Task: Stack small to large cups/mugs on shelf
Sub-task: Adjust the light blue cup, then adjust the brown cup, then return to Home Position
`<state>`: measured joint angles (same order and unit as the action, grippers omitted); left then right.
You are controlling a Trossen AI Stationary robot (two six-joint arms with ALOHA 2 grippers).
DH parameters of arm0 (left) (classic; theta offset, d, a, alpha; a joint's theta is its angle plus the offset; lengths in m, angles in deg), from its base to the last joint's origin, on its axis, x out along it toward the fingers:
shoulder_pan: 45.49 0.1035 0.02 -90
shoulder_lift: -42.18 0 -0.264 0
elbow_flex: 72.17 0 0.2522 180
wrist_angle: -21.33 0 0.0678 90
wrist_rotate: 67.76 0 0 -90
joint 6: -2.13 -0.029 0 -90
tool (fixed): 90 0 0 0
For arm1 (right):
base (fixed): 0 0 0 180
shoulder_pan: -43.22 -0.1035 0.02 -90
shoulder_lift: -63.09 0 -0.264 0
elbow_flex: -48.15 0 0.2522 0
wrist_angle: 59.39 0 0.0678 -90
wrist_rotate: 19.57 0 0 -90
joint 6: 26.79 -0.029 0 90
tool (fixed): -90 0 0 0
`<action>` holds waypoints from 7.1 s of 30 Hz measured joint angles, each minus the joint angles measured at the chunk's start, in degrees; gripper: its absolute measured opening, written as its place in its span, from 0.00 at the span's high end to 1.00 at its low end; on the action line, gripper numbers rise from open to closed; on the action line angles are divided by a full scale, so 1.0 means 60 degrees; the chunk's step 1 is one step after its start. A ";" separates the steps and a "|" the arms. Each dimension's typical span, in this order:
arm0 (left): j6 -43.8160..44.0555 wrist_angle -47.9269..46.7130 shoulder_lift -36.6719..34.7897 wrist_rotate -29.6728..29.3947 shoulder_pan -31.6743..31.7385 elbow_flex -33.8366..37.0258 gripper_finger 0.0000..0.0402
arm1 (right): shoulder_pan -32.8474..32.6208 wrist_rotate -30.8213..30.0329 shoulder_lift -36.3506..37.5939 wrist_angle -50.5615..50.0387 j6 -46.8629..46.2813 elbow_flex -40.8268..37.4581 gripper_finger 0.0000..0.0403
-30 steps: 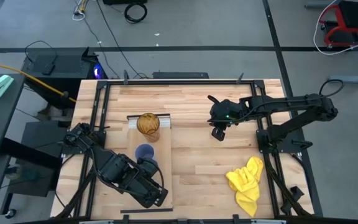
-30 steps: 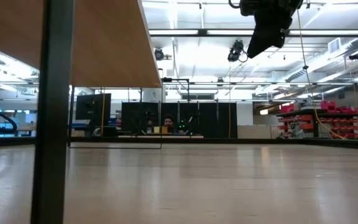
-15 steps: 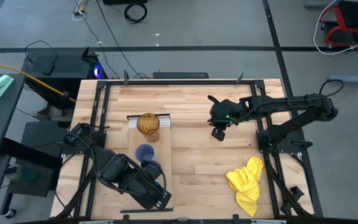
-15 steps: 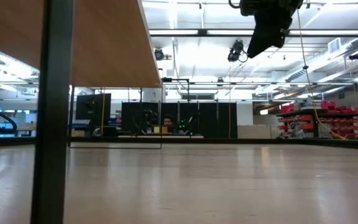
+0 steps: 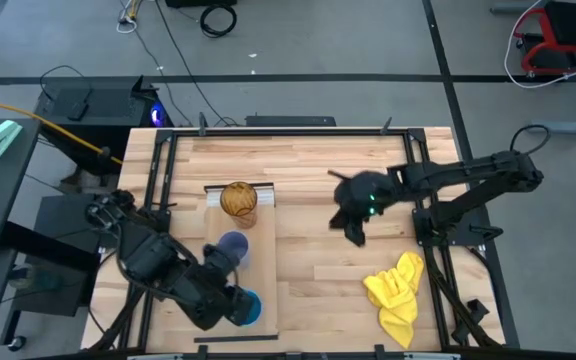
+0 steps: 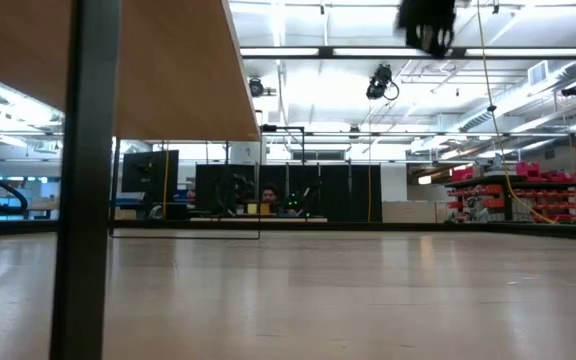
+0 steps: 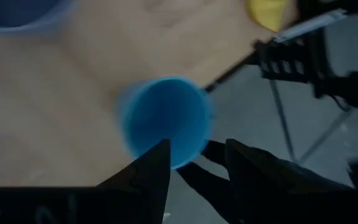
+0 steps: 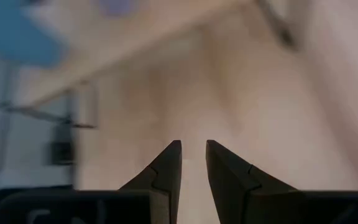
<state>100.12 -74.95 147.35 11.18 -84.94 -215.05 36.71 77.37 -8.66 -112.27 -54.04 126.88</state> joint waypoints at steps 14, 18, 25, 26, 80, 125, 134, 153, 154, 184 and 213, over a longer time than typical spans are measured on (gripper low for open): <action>0.0917 -0.1244 -0.0369 -0.1041 -0.1208 0.0071 0.66 | -0.2431 -0.0933 -0.1164 0.3994 0.0311 0.0008 0.80; 0.0756 -0.1240 -0.0370 -0.1150 -0.1608 0.0483 0.68 | -0.2482 -0.0913 -0.1933 0.4835 0.0306 0.0007 0.80; 0.1410 -0.1238 -0.0420 -0.0335 -0.2562 0.1730 0.73 | -0.2504 -0.0897 -0.3064 0.6688 0.0194 0.0007 0.81; 0.1593 -0.1247 -0.0420 -0.0329 -0.2685 0.1905 0.73 | -0.2492 -0.0897 -0.3204 0.6818 0.0204 0.0007 0.82; 0.2303 0.0519 -0.0420 -0.1228 -0.2221 0.4033 0.92 | -0.2601 0.0571 -0.6899 0.8188 0.0719 0.3031 1.00; 0.2565 -0.0980 -0.0420 -0.1225 -0.2348 0.4033 0.94 | 0.0880 -0.0828 -0.5180 0.5365 0.2577 0.3016 1.00; 0.2562 -0.0987 -0.0420 -0.1225 -0.2348 0.4033 0.97 | 0.1087 -0.0831 -0.5180 0.5360 0.2542 0.3016 0.99; 0.2482 -0.1259 -0.0566 -0.1365 -0.2465 0.4030 0.95 | 0.0934 -0.0293 -0.2814 0.2949 0.1516 0.3016 0.98; 0.2478 -0.1249 -0.0613 -0.1515 -0.2465 0.4030 0.96 | 0.0926 -0.0289 -0.2555 0.3009 0.1540 0.3016 0.98; -0.1081 -0.1216 -0.3385 -0.6998 -0.2473 0.4029 0.94 | 0.0930 -0.0362 0.0168 0.1283 0.0191 0.3024 0.98; -0.4580 -0.1213 -0.5123 -0.8885 -0.2618 0.4025 0.92 | 0.0489 0.0072 0.2802 -0.0273 -0.0618 0.3020 0.98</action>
<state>72.64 -82.23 116.61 -42.13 -100.64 -190.90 39.65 77.81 8.16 -113.90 -57.75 145.00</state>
